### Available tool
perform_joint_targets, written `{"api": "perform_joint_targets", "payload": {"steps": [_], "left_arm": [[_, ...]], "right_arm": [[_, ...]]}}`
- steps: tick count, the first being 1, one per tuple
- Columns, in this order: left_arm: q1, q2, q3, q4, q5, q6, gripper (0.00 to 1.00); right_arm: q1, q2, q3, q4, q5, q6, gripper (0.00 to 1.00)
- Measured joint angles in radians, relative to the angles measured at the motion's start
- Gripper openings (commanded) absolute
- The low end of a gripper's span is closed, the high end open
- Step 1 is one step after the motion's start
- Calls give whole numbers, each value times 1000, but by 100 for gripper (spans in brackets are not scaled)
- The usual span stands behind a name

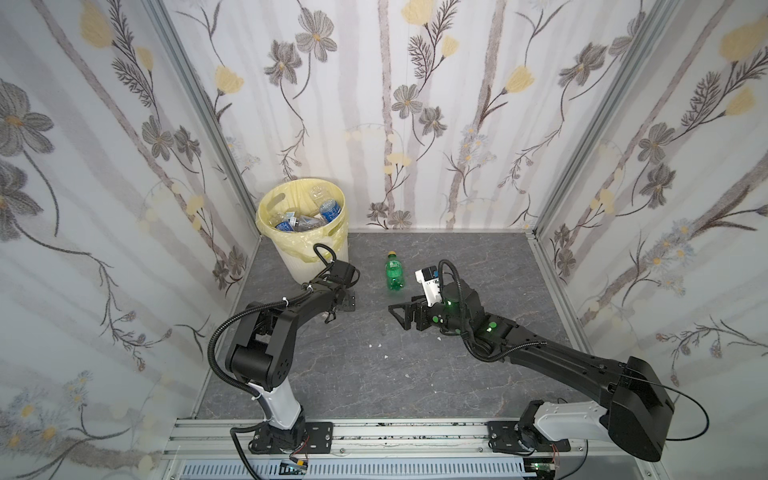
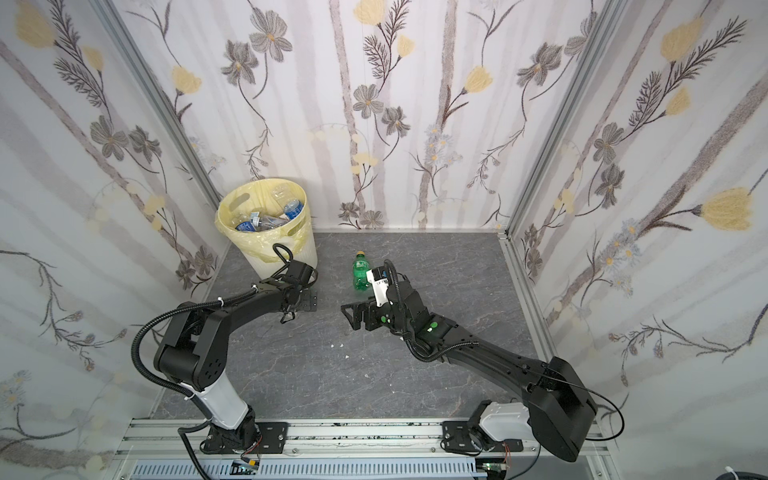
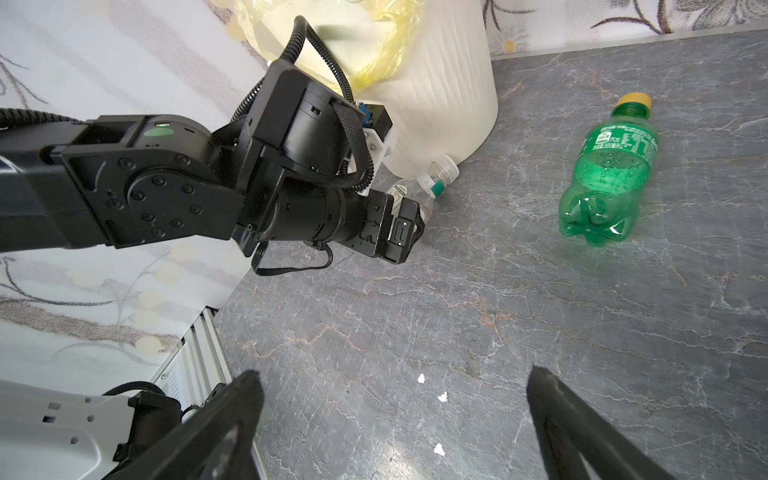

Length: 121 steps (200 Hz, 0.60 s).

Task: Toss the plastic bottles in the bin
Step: 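Close the left gripper on the small clear bottle and lift it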

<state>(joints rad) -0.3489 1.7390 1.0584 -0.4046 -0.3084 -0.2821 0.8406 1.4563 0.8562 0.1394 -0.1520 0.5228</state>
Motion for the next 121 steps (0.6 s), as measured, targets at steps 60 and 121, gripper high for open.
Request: {"api": "perform_joint_targets", "payload": {"steps": [60, 121], "left_arm": [[-36, 43, 21, 3, 40, -29, 80], [-37, 82, 37, 9, 63, -47, 68]], "right_arm": [[-6, -14, 2, -15, -6, 0, 100], [-11, -22, 17, -39, -6, 0, 100]]}}
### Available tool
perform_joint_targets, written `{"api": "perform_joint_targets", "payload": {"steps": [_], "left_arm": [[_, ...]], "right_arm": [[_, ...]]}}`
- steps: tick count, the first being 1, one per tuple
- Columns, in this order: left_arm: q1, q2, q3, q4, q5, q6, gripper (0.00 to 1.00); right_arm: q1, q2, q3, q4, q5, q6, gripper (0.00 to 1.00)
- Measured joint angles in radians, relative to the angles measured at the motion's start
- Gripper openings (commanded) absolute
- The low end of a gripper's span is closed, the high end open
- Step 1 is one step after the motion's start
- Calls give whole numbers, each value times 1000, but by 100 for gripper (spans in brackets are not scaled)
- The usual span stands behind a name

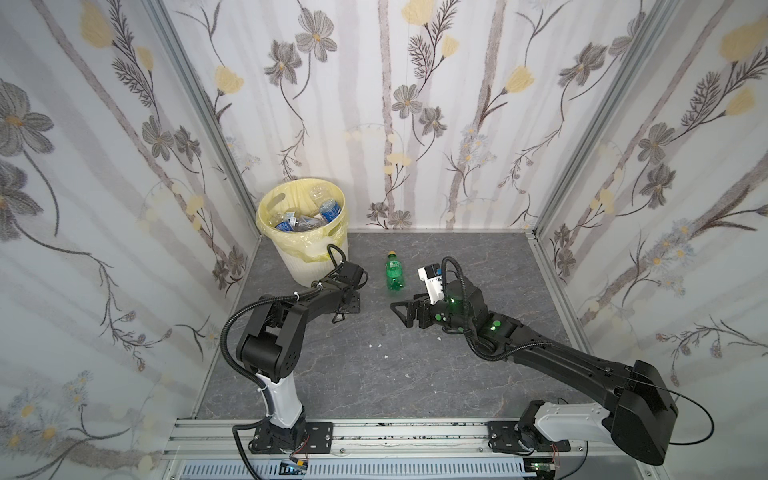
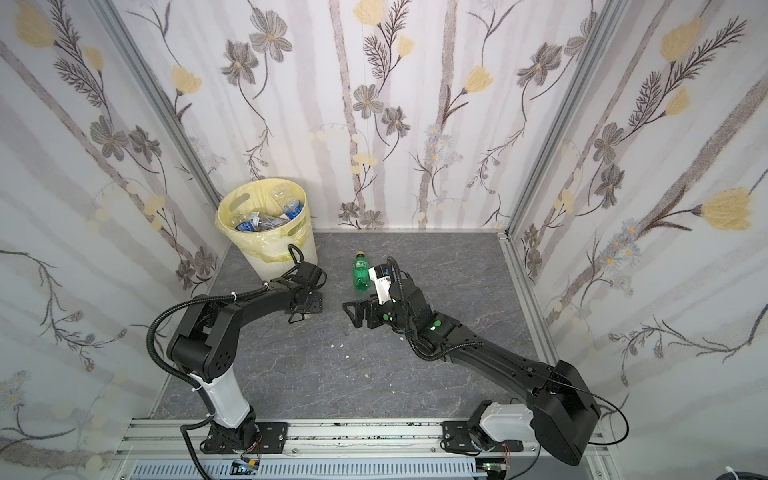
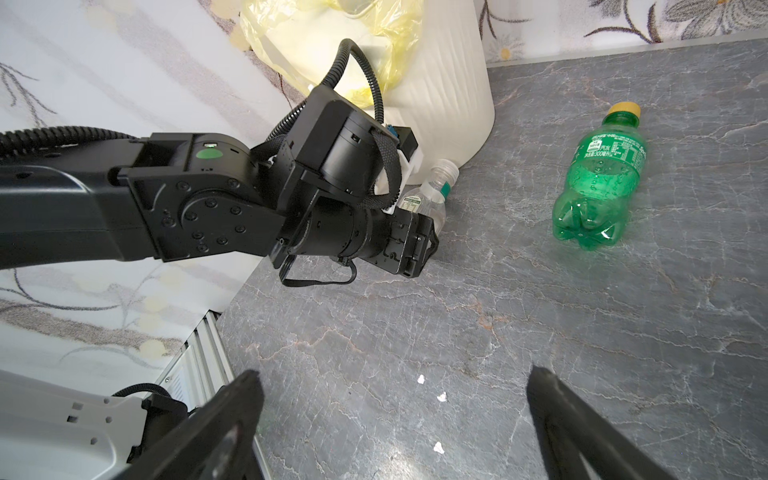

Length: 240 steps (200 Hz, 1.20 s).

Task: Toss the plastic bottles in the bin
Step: 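Close the left gripper on the small clear bottle and lift it, then carry the small clear bottle over the bin with the left gripper and release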

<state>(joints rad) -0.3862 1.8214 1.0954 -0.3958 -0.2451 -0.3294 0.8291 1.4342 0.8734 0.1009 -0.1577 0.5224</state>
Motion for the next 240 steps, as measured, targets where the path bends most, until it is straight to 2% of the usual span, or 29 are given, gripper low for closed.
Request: {"api": "perform_joint_targets", "payload": {"steps": [31, 74, 105, 143, 167, 206, 240], "left_arm": [[-1, 4, 0, 2, 15, -5, 61], [-26, -29, 0, 2, 57, -11, 59], [-40, -49, -13, 2, 93, -18, 53], [-44, -156, -12, -11, 152, -27, 53], [-44, -259, 53, -28, 194, -37, 53], [-44, -365, 250, -58, 256, -44, 53], [-45, -439, 419, -82, 255, -43, 51]], "right_arm": [[0, -6, -2, -7, 1, 0, 100], [0, -31, -21, -8, 8, 0, 100], [0, -37, -31, -13, 9, 0, 100], [0, -50, -19, -24, 22, -8, 100], [1, -46, 35, -53, 36, -31, 100], [0, -6, 172, -102, 60, -89, 100], [0, 42, 308, -113, 82, -126, 100]]}}
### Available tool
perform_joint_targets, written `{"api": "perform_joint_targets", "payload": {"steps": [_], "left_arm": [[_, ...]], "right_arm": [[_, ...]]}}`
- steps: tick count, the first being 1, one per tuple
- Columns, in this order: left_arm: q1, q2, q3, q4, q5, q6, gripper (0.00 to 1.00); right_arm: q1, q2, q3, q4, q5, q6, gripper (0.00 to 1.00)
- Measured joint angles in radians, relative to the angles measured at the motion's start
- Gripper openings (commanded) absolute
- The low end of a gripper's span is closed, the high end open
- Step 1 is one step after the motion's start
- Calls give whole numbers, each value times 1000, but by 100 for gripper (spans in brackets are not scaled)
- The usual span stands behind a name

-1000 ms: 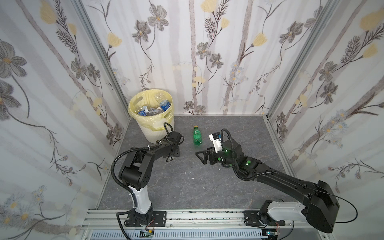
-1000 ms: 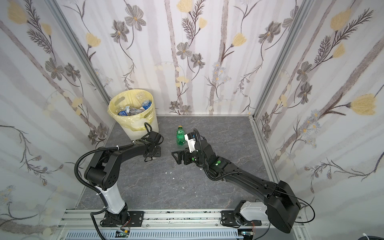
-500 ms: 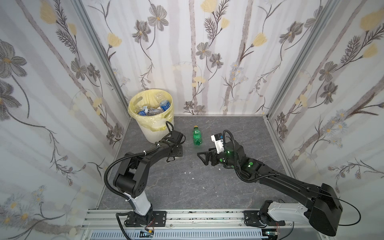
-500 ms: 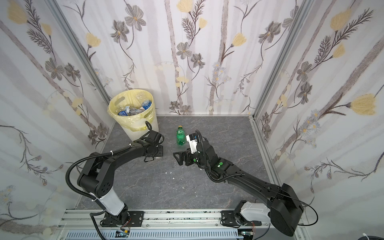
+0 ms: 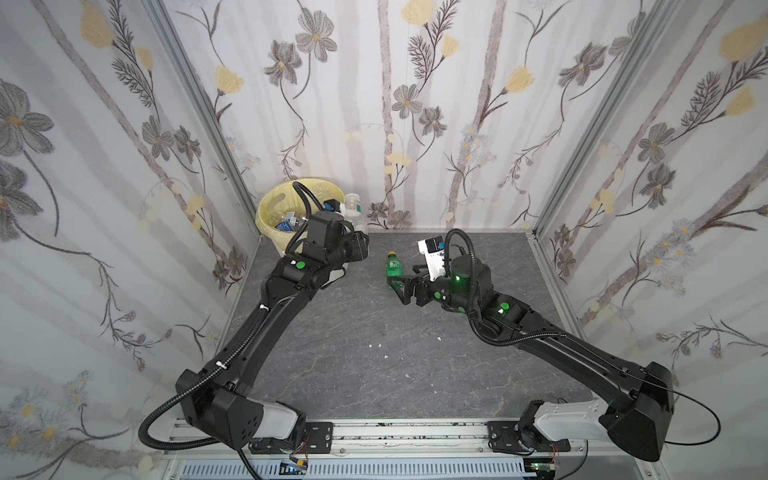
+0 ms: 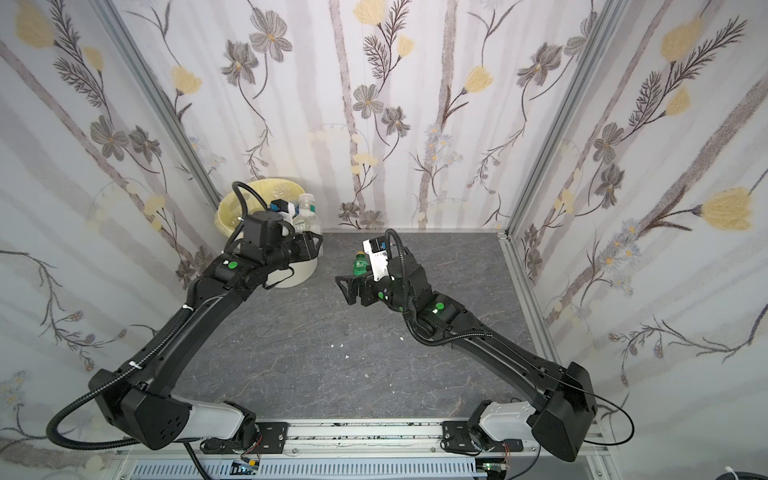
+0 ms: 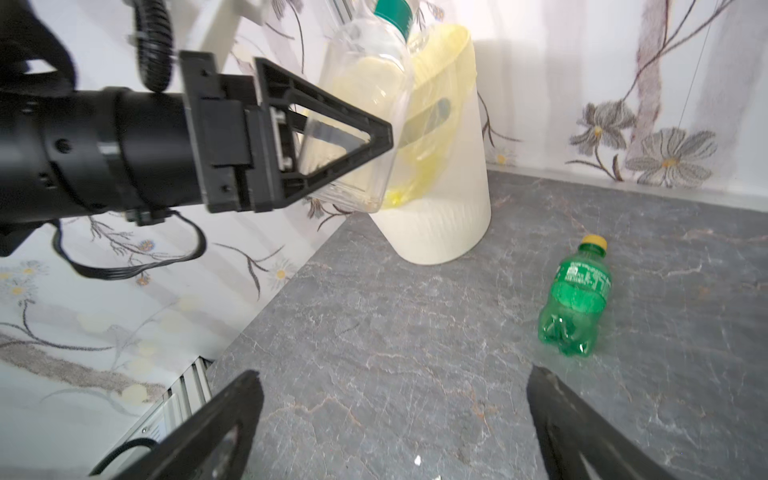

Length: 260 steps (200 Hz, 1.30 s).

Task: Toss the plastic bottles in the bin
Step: 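Carry the small clear bottle over the bin with the left gripper and release, then swing the empty left gripper down onto the green soda bottle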

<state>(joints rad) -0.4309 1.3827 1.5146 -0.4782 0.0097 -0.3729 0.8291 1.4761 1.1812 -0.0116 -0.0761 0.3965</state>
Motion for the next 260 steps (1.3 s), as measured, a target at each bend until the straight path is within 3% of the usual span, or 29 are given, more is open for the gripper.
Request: {"api": "perform_joint_targets", "payload": {"steps": [32, 78, 106, 127, 140, 154, 161, 172, 203, 260], "left_arm": [[5, -5, 167, -25, -30, 11, 51], [26, 16, 465, -32, -175, 90, 52], [98, 65, 579, -21, -207, 113, 53], [206, 133, 587, -10, -159, 105, 55], [275, 188, 567, -8, -102, 69, 64], [341, 261, 550, -37, -34, 20, 94], [363, 294, 552, -62, 0, -4, 100], [384, 340, 579, -118, 48, -39, 100], [336, 299, 625, -166, 125, -70, 100], [214, 179, 566, -147, 114, -76, 100]], "right_arm": [[0, 55, 113, -16, -3, -17, 100], [0, 81, 157, -31, -9, -20, 100], [3, 80, 143, -29, -8, -19, 100], [3, 75, 121, -31, -8, -12, 100], [4, 66, 108, -32, -8, -12, 100], [6, 54, 90, -28, -7, -4, 100], [6, 47, 79, -27, -7, -4, 100], [7, 37, 63, -25, -6, -3, 100], [7, 27, 28, -21, -3, 7, 100], [8, 62, 22, -5, -8, 23, 100]]}}
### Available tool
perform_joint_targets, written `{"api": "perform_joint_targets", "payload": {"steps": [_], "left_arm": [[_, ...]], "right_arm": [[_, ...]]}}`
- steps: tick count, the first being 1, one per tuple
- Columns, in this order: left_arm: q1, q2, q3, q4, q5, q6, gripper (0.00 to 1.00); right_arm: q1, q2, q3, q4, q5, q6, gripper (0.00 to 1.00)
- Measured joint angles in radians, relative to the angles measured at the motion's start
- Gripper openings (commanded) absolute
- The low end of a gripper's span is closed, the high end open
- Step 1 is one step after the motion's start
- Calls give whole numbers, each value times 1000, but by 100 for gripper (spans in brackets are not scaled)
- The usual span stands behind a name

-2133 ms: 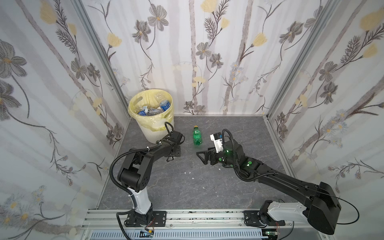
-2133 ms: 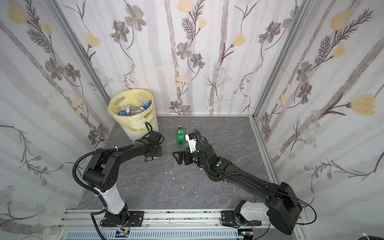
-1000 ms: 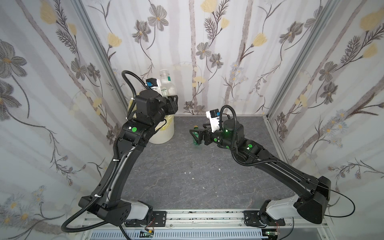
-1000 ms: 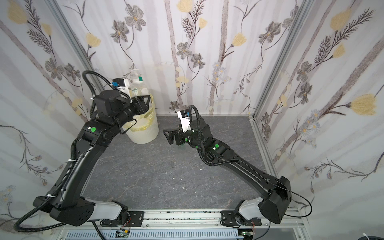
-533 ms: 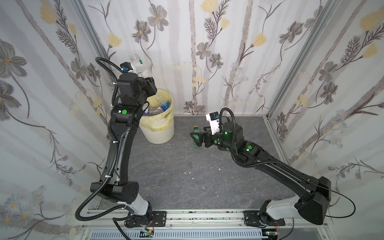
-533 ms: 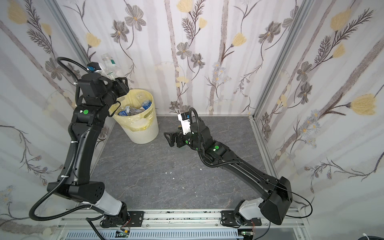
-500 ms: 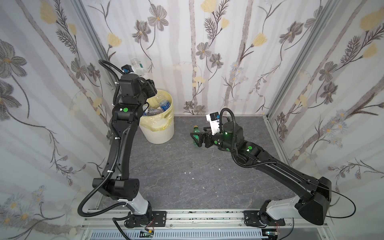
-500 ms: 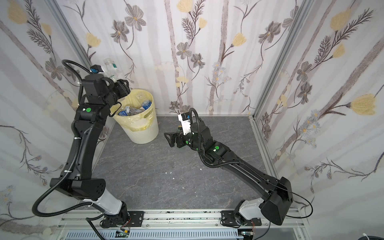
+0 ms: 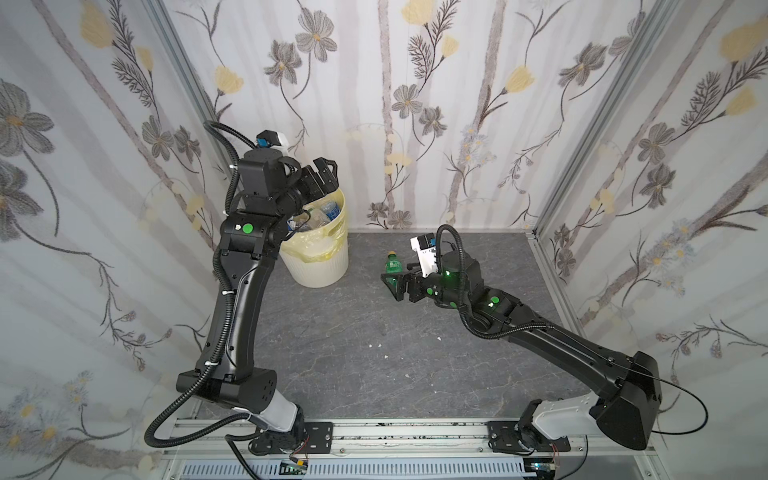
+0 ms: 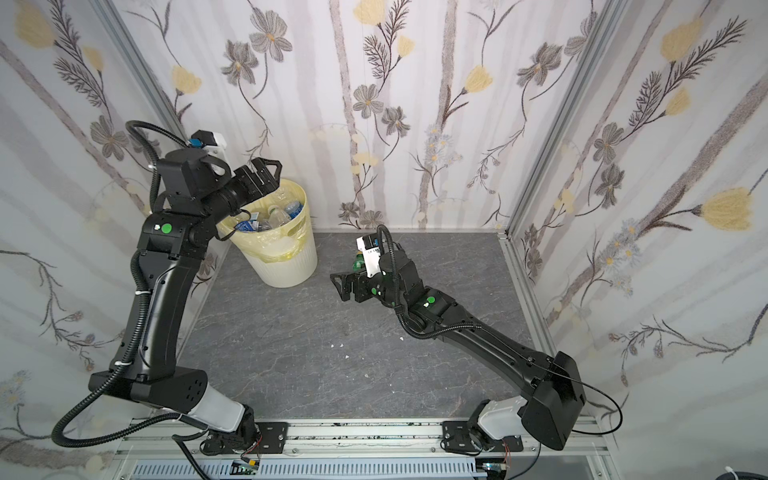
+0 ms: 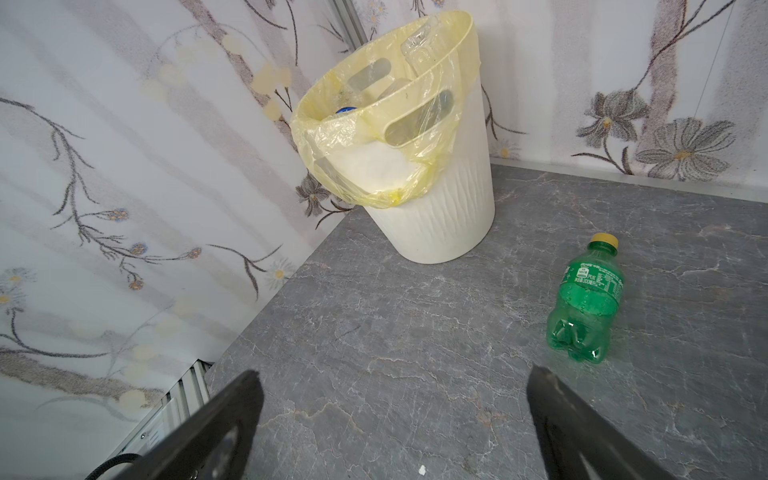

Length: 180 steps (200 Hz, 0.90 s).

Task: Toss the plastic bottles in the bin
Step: 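Swing the empty left gripper down onto the green soda bottle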

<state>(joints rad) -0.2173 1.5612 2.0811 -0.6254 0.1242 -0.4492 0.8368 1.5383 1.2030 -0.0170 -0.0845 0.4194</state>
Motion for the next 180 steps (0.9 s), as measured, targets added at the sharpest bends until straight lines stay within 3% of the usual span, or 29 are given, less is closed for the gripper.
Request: {"api": "perform_joint_targets", "payload": {"steps": [40, 78, 130, 180], "left_arm": [[-121, 10, -92, 0, -35, -3, 100], [-244, 110, -134, -1, -53, -5, 100], [-337, 274, -110, 10, -95, -23, 100], [-364, 478, -108, 40, -97, -82, 100]], "right_arm": [[-6, -3, -10, 22, 1, 10, 100], [-45, -74, -85, 21, 16, 18, 100], [-116, -213, -221, 19, 52, 26, 100], [-162, -301, -313, 13, 64, 39, 100]]}}
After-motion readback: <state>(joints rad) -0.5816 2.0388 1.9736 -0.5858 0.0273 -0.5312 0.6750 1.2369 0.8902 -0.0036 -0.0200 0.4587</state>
